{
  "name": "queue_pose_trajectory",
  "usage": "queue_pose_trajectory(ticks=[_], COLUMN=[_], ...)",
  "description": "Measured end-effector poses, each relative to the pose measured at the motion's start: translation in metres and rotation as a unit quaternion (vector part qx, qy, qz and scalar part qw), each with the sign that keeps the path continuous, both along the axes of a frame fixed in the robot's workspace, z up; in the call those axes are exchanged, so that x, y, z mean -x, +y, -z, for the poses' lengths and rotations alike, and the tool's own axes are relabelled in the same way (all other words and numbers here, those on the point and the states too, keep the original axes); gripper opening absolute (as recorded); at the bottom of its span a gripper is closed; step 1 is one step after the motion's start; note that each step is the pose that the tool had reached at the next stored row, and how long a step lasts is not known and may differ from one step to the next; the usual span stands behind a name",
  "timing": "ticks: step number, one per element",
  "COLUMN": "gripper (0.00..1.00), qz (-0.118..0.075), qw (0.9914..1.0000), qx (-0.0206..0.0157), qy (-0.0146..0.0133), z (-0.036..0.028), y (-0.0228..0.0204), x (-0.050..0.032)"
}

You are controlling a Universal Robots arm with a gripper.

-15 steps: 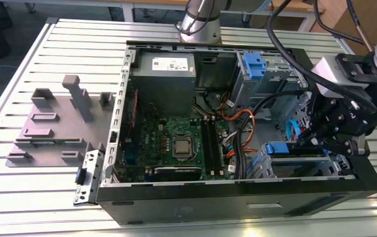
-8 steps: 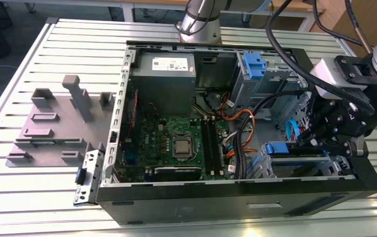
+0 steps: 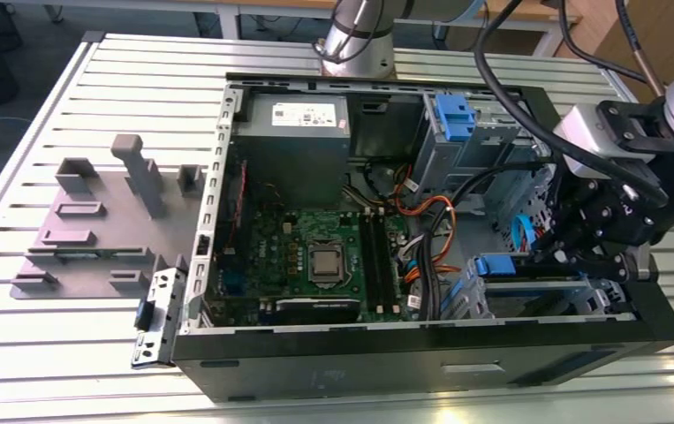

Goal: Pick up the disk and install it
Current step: 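Insert the second disk wire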

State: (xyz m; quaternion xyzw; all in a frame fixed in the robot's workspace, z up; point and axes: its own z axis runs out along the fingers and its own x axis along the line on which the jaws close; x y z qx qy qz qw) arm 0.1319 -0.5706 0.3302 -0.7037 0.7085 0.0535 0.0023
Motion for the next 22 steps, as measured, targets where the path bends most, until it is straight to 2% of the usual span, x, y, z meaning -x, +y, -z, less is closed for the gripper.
queue_pose_trajectory(ticks=[1,3,4,6,8,10,12,14,15,16,17,19,22], gripper=[0.23,0.23,0.29,0.29,0.29,0.29,0.29,0.29,0.28,0.22,0.22,0.11,0.11], qz=[0.000,0.000,0.000,0.000,0.000,0.000,0.000,0.000,0.000,0.000,0.000,0.000,0.000], qw=[1.00000,1.00000,1.00000,1.00000,1.00000,1.00000,1.00000,0.99999,0.99999,0.99999,0.99999,0.99999,0.99998], qx=[-0.0001,0.0000,-0.0006,0.0000,0.0001,0.0002,0.0002,0.0032,0.0038,0.0043,0.0046,0.0052,0.0051], qy=[0.0000,0.0000,0.0000,0.0000,0.0000,-0.0006,-0.0007,-0.0006,-0.0004,-0.0002,-0.0001,0.0002,0.0021], z=[0.0000,0.0001,0.0006,-0.0001,-0.0045,-0.0123,-0.0135,-0.0137,-0.0133,-0.0131,-0.0129,-0.0125,-0.0105], y=[0.0000,0.0000,-0.0001,-0.0002,-0.0001,0.0000,0.0000,0.0003,0.0003,0.0004,0.0004,0.0004,0.0003], x=[0.0000,0.0000,0.0000,0.0000,0.0000,0.0000,0.0001,0.0001,0.0002,0.0002,0.0002,0.0001,0.0000])
